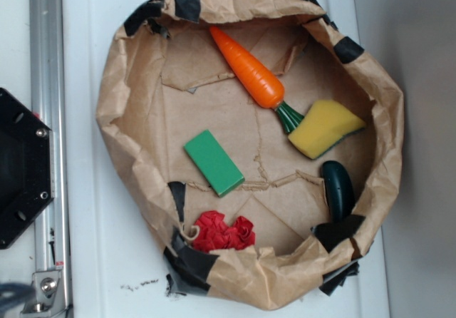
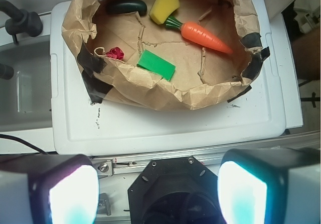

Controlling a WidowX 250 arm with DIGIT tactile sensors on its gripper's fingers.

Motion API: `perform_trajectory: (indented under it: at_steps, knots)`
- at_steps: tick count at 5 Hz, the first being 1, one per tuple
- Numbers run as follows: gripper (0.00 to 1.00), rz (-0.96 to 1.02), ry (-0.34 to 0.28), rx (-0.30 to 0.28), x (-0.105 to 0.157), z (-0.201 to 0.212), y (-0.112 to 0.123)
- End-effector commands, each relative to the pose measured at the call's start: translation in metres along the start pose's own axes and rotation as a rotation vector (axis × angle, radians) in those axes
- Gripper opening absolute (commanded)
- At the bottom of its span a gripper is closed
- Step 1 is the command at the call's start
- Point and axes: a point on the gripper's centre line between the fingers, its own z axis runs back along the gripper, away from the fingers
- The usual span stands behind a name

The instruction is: Grab the carrot.

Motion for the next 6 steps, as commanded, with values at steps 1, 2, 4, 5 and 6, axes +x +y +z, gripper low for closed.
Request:
perform_trajectory:
  at_steps: [1, 2, 4, 5, 6]
  knots:
    - [1.0, 0.0, 0.0, 0.0, 0.0, 0.0, 0.0]
    - [1.0, -0.136, -0.164, 0.065, 0.049, -0.022, 0.014]
    - [1.0, -0.409, -0.236, 0.064, 0.121, -0.098, 0.03]
    - [1.0, -0.152, -0.36, 0.069, 0.133, -0.116, 0.051]
    - [1.0, -0.152, -0.36, 0.069, 0.133, -0.116, 0.051]
